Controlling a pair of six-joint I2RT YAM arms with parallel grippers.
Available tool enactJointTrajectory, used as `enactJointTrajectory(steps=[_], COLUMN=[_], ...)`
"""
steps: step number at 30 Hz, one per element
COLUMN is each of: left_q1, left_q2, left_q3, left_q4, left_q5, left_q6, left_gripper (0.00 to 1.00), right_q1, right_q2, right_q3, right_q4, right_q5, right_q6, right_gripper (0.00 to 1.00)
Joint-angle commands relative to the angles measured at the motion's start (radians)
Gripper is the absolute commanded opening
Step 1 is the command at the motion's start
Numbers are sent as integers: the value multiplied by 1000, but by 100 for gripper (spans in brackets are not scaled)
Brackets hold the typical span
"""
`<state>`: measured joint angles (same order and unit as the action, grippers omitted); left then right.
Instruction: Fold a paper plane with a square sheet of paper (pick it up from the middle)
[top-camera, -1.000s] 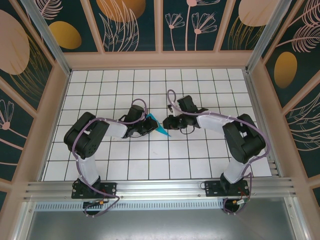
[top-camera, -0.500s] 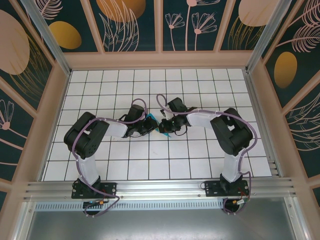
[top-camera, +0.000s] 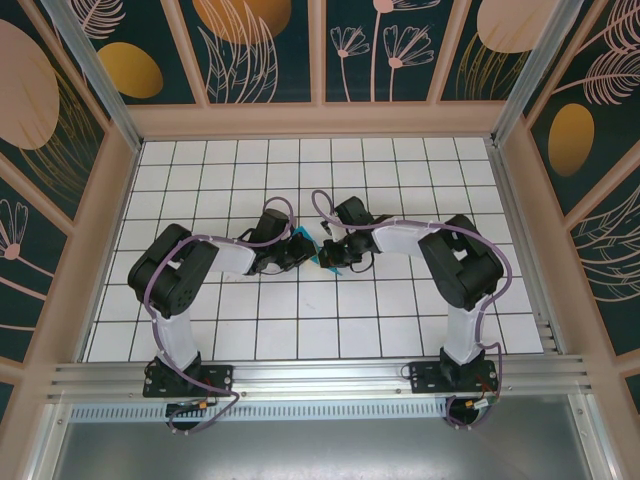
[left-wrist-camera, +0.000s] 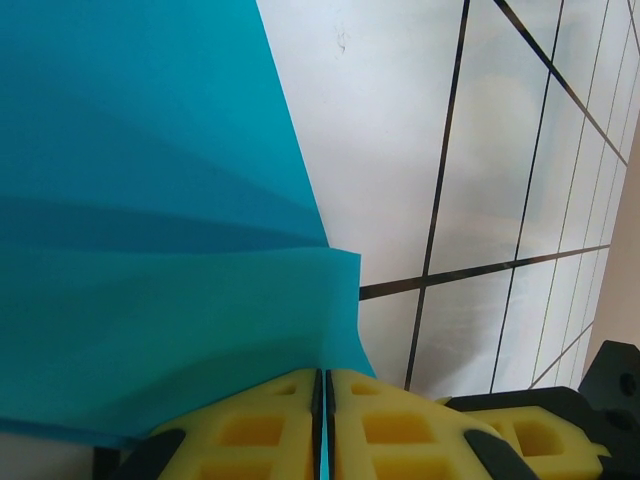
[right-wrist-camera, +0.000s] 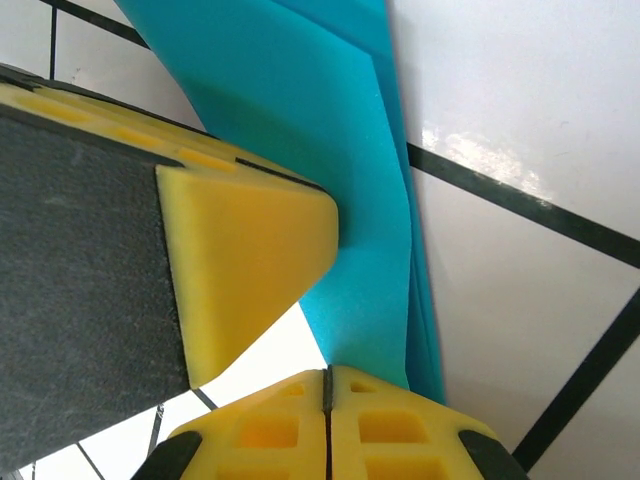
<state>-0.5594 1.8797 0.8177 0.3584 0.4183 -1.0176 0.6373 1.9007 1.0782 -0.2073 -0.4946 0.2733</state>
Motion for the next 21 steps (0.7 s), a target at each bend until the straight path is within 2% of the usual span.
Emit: enactJointTrajectory(steps=[1,12,21], left_q1=[3,3,3], left_q2=[40,44,50], left_q3=[6,29,35], left_q4=[-75,-156,-181], left_q5=[-86,-136,-151], left_q6=[17,30,32], left_gripper=[14,14,14], right_q1=[-17,-46,-70], right_q2=[4,-2,-77], right_q3=[-28,-99,-176], right_q4=[-59,-52,-65], right_q5=[16,-24,-41], right_q6=[-27,-66,-68], right_gripper=[8,6,5])
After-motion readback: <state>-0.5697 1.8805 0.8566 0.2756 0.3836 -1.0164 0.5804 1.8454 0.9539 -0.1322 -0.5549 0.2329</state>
